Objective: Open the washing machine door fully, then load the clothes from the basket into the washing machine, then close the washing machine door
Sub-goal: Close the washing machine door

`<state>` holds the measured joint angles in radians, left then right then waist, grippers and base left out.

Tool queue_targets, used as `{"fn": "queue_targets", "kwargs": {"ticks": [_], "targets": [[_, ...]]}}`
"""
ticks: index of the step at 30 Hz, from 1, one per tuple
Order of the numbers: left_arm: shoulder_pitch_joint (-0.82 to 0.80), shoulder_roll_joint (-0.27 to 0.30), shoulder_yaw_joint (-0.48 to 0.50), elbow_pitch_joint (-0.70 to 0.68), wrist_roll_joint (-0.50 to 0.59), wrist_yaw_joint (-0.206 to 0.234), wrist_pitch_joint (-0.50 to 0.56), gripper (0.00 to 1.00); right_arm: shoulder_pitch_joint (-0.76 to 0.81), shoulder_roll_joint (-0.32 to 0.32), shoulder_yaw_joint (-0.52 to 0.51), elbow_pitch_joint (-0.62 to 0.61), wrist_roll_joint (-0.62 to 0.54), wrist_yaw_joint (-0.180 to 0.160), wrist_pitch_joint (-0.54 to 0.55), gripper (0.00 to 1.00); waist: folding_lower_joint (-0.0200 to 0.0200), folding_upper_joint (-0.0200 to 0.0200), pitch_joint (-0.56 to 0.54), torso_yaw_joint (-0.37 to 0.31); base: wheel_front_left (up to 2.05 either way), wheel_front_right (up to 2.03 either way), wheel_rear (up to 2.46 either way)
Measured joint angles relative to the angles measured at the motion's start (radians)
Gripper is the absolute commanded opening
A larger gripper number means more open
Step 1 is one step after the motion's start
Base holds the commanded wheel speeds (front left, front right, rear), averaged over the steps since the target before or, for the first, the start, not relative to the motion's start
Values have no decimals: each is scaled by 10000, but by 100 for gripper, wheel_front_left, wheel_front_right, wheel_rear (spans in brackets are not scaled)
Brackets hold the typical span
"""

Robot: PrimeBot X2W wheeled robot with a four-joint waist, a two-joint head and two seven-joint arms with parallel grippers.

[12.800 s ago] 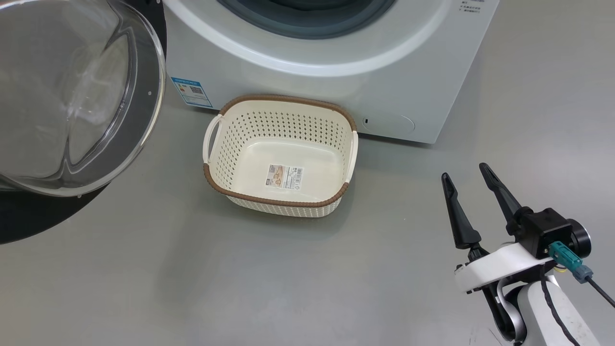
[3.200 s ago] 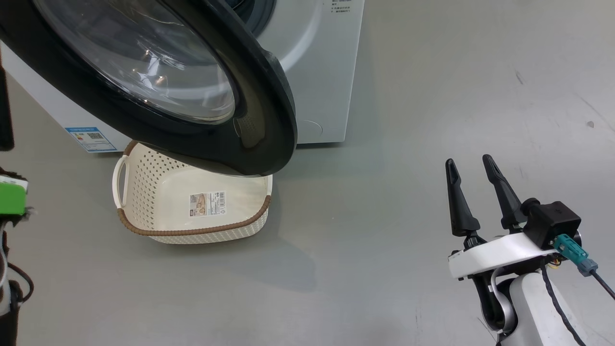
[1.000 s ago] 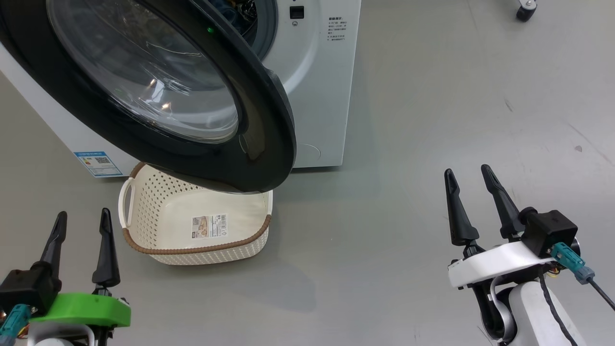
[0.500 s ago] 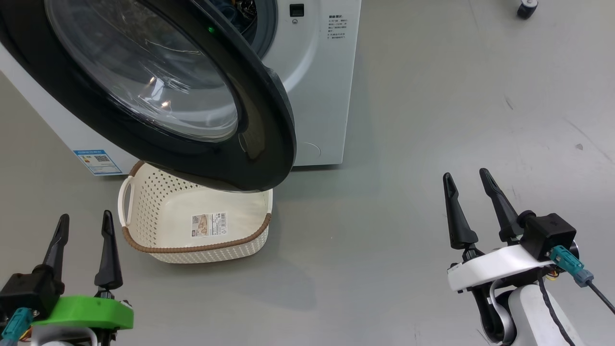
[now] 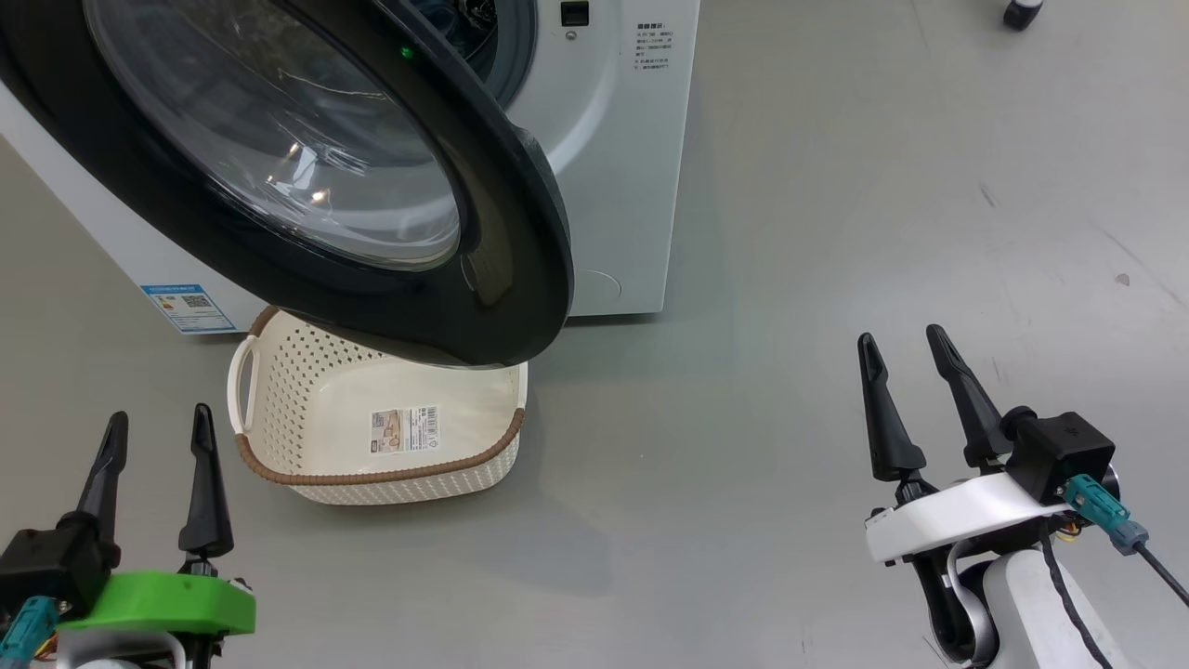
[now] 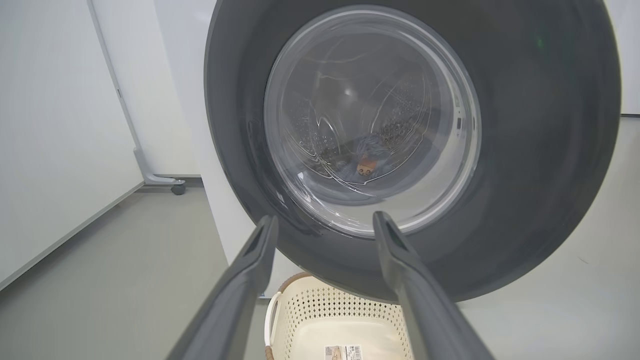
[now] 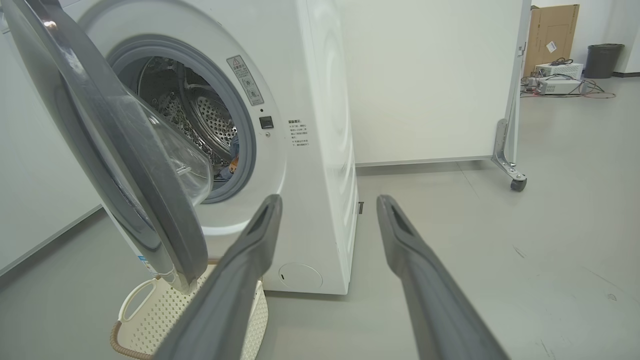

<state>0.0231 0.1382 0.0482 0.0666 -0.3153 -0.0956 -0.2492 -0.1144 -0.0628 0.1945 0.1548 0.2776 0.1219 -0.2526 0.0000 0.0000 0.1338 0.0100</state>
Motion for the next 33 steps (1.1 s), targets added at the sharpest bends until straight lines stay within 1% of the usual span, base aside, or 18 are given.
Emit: {"fn": "queue_targets", "kwargs": {"ticks": [1,2,3,4,5,6,12,17,20,21,26,29,33], "targets": [[0,-10,27,-12,4,-6,0,100,0,0,0,0,0,0,0,90,0,0,4,3,0,0,0],[0,-13,50,-27,31,-6,0,100,0,0,0,-2,0,0,0,75,0,0,9,6,0,0,0],[0,-17,69,-35,81,-8,0,100,0,0,-2,-4,-2,0,0,50,0,0,13,9,0,0,0],[0,-19,84,-36,96,-10,0,100,0,0,-2,-6,-17,0,0,36,0,0,17,13,0,0,0],[0,-29,98,-36,107,-10,0,100,0,0,-4,-8,-67,0,0,14,0,0,22,17,0,0,0],[0,-38,111,-36,119,-10,0,100,0,0,-4,-12,-81,2,0,0,0,0,26,21,0,0,0],[0,-151,157,-23,148,-54,0,100,-1,0,-4,-40,-84,2,0,0,0,0,63,34,0,0,0],[-1,-211,167,-29,148,-105,0,100,-97,8,-169,-589,-82,2,-2,0,0,0,105,30,0,0,0],[-2,-257,165,-33,148,-109,0,100,-383,15,-255,-1191,-63,2,-2,0,0,0,124,24,0,0,0],[-4,-288,165,-33,148,-111,0,100,-658,17,-274,-1705,-56,2,-2,0,0,0,133,19,0,0,0],[-8,-313,178,-27,157,-184,0,100,-1410,15,-132,-3104,-50,2,-4,0,0,0,163,16,0,0,0],[-13,-328,171,-25,173,-186,0,100,-1866,8,268,-3891,-52,2,-12,0,0,0,186,33,0,0,0],[-22,-410,153,-25,173,-194,0,100,-2427,-2,1212,-4627,-52,4,-15,0,0,0,213,90,0,0,0]]}}
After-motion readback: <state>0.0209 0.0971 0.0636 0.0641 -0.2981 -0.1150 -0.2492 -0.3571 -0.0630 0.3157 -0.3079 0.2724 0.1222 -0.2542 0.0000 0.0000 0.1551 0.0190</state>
